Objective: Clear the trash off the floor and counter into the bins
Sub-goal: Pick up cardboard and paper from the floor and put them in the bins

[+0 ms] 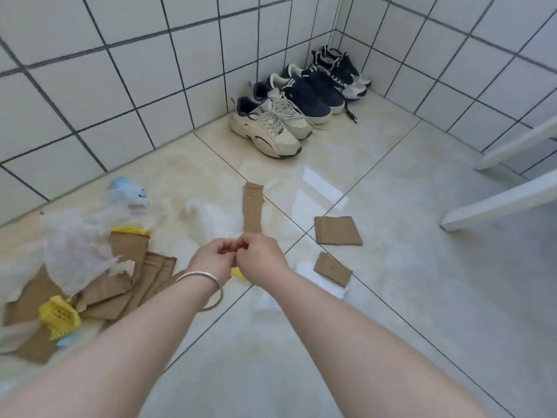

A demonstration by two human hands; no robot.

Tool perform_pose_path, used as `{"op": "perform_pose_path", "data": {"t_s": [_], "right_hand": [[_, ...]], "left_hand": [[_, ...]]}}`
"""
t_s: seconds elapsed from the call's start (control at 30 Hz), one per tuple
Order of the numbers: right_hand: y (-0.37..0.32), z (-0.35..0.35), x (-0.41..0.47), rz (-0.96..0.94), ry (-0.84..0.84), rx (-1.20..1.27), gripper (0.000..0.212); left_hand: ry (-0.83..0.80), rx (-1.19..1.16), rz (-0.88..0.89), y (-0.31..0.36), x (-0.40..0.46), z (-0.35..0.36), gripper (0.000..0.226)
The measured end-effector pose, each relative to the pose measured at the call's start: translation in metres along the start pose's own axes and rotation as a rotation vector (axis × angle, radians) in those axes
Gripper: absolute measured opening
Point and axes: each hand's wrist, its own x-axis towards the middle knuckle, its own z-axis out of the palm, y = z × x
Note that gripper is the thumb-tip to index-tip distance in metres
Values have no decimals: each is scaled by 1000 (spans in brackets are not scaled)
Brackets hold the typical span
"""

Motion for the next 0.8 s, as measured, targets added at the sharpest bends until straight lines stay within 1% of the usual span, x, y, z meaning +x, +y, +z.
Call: {"op": "perform_pose_path", "data": {"t_s": [0.1,0.23,0.27,0.37,0.43,0.53,0.63,0.73,0.8], "right_hand": [[39,-34,22,35,5,-6,27],[104,-77,45,175,15,10,25],[120,-84,48,220,15,-25,26],[167,-91,52,354,-24,-250,28],[190,-86,53,412,-34,-321,31],[213,-74,57,481,52,-268,32],[227,-60,56,564,86,-196,38],[239,-47,53,666,122,-76,41],[244,-41,52,785,156,89,37]], "left_hand": [[-71,96,17,14,24,38,22],[-96,182,27,12,40,87,23],[-94,213,34,7,41,95,25],[-82,286,50,-18,43,115,29],[-77,355,51,-35,44,124,29],[-72,531,103,-54,49,134,29],[-63,689,116,-65,62,140,32],[-77,802,52,-70,72,141,37],[-93,836,-12,-73,77,142,42]]}}
